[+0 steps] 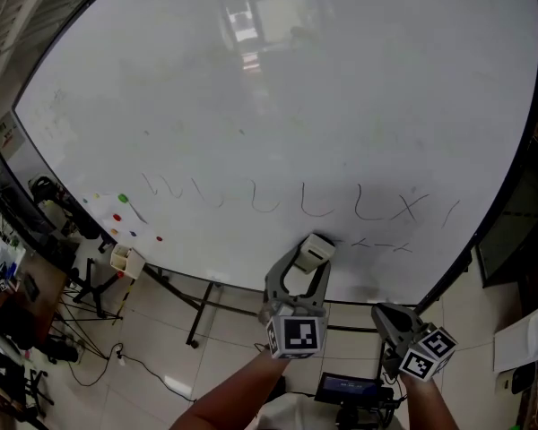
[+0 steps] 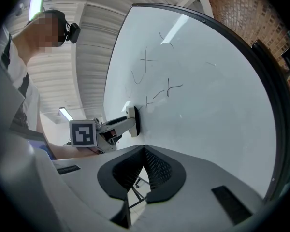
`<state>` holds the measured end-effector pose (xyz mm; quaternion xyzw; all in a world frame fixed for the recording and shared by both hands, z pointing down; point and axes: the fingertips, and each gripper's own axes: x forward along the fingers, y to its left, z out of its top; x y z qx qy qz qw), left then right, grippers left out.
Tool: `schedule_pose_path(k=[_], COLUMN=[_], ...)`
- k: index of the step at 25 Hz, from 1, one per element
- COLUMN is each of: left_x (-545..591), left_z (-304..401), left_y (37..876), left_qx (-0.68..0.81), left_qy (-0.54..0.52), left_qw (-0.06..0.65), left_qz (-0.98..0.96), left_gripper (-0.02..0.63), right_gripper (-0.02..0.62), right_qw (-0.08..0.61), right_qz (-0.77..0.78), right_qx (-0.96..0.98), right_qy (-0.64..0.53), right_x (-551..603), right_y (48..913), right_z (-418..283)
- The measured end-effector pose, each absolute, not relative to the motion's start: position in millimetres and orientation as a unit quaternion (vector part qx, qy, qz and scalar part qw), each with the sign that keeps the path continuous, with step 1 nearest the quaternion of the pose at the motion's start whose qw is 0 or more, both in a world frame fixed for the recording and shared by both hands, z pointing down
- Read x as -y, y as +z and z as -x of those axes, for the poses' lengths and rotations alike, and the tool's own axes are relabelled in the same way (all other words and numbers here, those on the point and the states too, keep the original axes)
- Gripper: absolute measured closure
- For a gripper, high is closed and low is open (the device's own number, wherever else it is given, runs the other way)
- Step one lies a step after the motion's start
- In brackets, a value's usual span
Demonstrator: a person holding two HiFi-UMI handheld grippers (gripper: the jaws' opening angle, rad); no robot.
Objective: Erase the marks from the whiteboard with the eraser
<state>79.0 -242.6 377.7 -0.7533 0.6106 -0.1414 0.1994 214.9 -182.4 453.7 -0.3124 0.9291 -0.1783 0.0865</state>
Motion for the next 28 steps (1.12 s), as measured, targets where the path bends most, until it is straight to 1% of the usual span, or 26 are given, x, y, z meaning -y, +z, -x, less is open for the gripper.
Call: schedule_pose_path(k=[4, 7, 11, 16, 18, 21, 25, 28], left_x=[243.1, 240.6, 235.5, 240.6, 245.3, 245.6, 243.6, 243.2], left_z=[-96.5, -96.3, -82.3, -82.3, -79.8, -87.2, -97.5, -99.7], left_y=[398.4, 394.1, 356.0, 341.2, 337.8, 349.7, 372.6, 370.8], left_qx=[-0.568, -0.556, -0.602, -0.624, -0.631, -0.63, -0.61, -0.598], left_qy=[-0.18, -0.194, -0.169, -0.114, -0.109, -0.11, -0.126, -0.127], left_qw=[0.197, 0.2, 0.2, 0.189, 0.209, 0.231, 0.221, 0.224], left_qz=[0.779, 0.783, 0.754, 0.749, 0.739, 0.733, 0.75, 0.759], left_gripper=[0.334, 0.336, 0.337, 0.337, 0.336, 0.333, 0.333, 0.334], right_gripper=[0.58, 0.58, 0.58, 0.58, 0.58, 0.58, 0.58, 0.58], right_qw=[0.083, 0.086, 0.098, 0.132, 0.138, 0.13, 0.132, 0.13], right_qz=[0.303, 0.296, 0.285, 0.269, 0.262, 0.263, 0.266, 0.262], right_qx=[-0.932, -0.935, -0.936, -0.939, -0.942, -0.943, -0.94, -0.941], right_qy=[-0.181, -0.177, -0.18, -0.168, -0.157, -0.158, -0.169, -0.169], right_x=[182.8, 184.1, 184.8, 187.6, 193.8, 196.4, 195.3, 195.9], right_y=[455.8, 451.5, 441.7, 413.4, 405.7, 410.9, 420.7, 422.2], right_z=[-219.2, -221.1, -226.4, -229.8, -227.5, -235.8, -238.1, -238.5])
